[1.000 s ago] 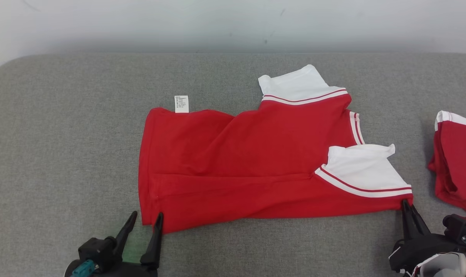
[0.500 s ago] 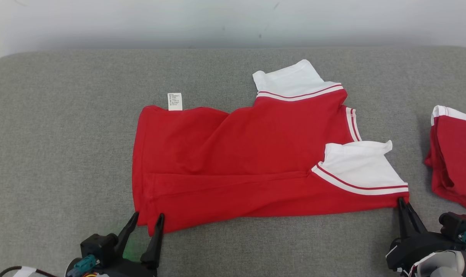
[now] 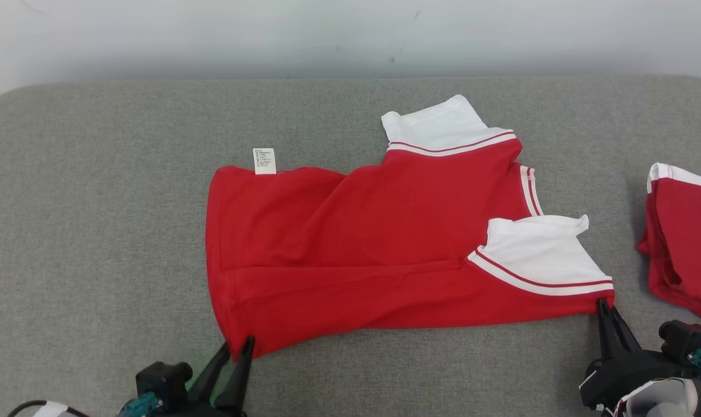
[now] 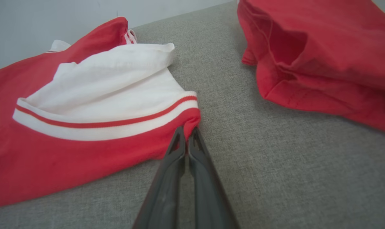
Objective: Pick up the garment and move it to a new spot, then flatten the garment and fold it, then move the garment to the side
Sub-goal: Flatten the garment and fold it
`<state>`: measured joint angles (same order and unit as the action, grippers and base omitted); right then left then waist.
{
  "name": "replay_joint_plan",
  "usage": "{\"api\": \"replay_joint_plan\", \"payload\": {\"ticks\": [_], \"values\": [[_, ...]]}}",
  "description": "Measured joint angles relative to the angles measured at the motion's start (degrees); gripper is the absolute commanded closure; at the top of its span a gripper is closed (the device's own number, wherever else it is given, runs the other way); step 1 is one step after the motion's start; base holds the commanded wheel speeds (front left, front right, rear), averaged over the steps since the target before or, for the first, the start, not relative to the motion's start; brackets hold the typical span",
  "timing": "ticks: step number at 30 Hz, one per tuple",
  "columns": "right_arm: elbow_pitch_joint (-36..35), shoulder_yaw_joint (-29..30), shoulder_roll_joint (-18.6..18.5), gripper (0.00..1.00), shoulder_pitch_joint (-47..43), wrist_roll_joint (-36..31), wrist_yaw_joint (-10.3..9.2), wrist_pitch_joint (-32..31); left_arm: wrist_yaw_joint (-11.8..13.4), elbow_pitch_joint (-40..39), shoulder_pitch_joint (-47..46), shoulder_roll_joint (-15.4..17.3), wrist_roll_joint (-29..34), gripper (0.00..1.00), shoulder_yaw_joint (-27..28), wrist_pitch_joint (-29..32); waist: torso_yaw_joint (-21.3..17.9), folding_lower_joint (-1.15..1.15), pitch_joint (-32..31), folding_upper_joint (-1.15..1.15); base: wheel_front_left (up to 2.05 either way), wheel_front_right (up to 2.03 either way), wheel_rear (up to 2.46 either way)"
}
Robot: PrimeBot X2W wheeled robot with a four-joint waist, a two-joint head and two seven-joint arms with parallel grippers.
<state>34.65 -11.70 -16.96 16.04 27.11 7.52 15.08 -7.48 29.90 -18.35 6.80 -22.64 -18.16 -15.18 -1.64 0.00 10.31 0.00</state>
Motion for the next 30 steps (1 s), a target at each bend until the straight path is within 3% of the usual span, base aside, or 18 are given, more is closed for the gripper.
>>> {"api": "replay_joint_plan", "payload": {"ticks": [2, 3, 4, 5, 6, 12, 20, 30], "values": [[0.07, 0.00, 0.05, 1.00, -0.14, 0.00, 0.00, 0.00, 0.00, 0.02, 0.73, 0.18, -0.76, 0.71, -1.04, 0.00, 0.12, 0.00, -0.29, 0.00, 0.00, 0.00, 0.00], [0.10, 0.00, 0.08, 1.00, -0.14, 0.00, 0.00, 0.00, 0.00, 0.10, 0.79, 0.30, -1.29, 0.71, -1.55, 0.00, 0.17, 0.00, -0.40, 0.00, 0.00, 0.00, 0.00], [0.07, -0.02, 0.12, 1.00, -0.14, 0.00, 0.00, 0.01, 0.00, 0.10, 0.77, 0.43, -1.97, 0.94, -1.92, 0.00, 0.21, -0.01, -0.49, 0.00, 0.00, 0.00, 0.00], [0.10, -0.01, 0.13, 1.00, -0.14, 0.00, 0.00, 0.00, 0.00, 0.10, 0.77, 0.54, -2.34, 0.94, -2.03, 0.00, 0.25, -0.01, -0.56, 0.00, 0.00, 0.00, 0.00], [0.11, -0.05, 0.14, 1.00, -0.15, 0.00, 0.00, 0.01, 0.00, 0.09, 0.77, 0.62, -2.56, 1.00, -1.88, 0.00, 0.28, 0.00, -0.64, 0.00, 0.00, 0.00, 0.00], [0.65, -0.01, 0.19, 1.00, -0.41, -0.01, 0.01, 0.00, -0.01, -0.35, 1.15, 1.03, -2.96, 1.00, 0.64, 0.00, 0.26, -0.01, -1.65, 0.00, 0.00, 0.00, 0.00], [1.72, 0.10, 0.35, 1.00, -2.95, -0.02, 0.01, 0.00, -0.03, 0.16, 4.05, 3.04, -7.51, 1.00, -1.36, 0.00, 0.18, -0.01, -4.82, 0.00, 0.00, 0.00, 0.00], [0.36, -2.25, 0.85, 1.00, -7.44, -0.32, 0.01, 0.00, -0.05, 2.85, 6.41, 4.86, -8.67, 1.00, -0.47, 0.01, 0.48, -0.01, -9.03, 0.00, 0.00, 0.00, 0.00]]}}
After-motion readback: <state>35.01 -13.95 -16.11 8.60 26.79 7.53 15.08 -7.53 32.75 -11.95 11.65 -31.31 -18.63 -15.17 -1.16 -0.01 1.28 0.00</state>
